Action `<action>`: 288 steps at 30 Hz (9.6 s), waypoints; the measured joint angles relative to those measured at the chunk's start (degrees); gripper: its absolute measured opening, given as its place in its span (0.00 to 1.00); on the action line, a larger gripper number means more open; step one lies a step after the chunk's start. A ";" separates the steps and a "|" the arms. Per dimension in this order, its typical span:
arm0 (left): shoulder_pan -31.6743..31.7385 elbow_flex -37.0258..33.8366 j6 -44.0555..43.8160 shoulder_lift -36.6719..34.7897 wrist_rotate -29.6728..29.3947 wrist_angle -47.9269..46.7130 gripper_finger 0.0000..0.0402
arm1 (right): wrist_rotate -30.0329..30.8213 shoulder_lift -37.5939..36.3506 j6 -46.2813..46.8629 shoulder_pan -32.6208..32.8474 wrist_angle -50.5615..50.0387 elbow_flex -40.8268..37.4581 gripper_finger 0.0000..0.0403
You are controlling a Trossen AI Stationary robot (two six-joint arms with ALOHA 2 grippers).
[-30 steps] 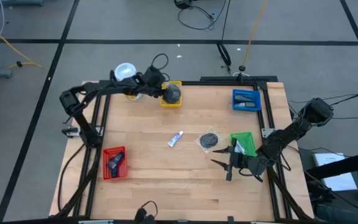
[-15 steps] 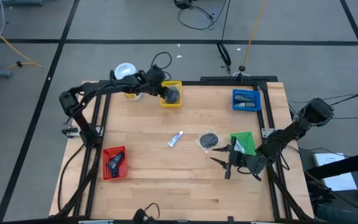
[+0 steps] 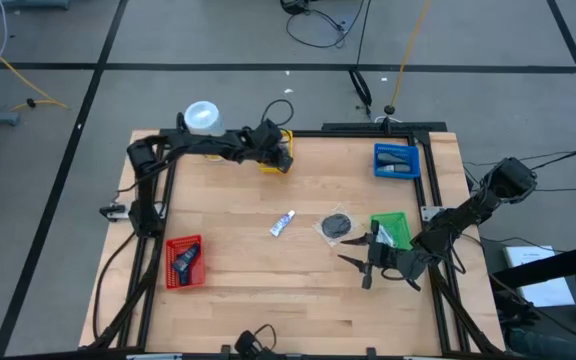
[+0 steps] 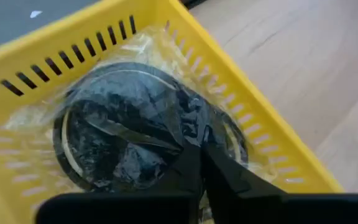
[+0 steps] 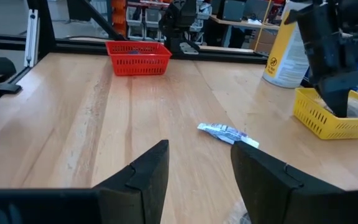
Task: Pick & Place Travel size toiletries
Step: Put the hairbrush into the yellow bin, then put the toothpaste into the green bin, then put the hairbrush into the yellow bin
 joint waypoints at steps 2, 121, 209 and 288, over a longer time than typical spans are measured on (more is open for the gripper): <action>0.29 0.00 -0.16 0.53 0.07 0.20 0.01 | 0.02 0.01 -0.20 0.00 -0.08 0.00 0.41; -42.69 -19.67 6.49 -3.49 4.05 46.07 0.08 | -19.38 28.71 -58.82 -11.54 15.49 12.17 0.46; -46.82 -19.61 6.44 -16.52 -14.65 22.36 0.64 | -27.42 -17.91 57.62 -2.30 -96.40 12.01 0.47; -40.74 -19.63 1.98 -3.67 -17.39 40.29 0.64 | -46.59 18.12 -9.16 -41.55 -3.62 2.60 0.08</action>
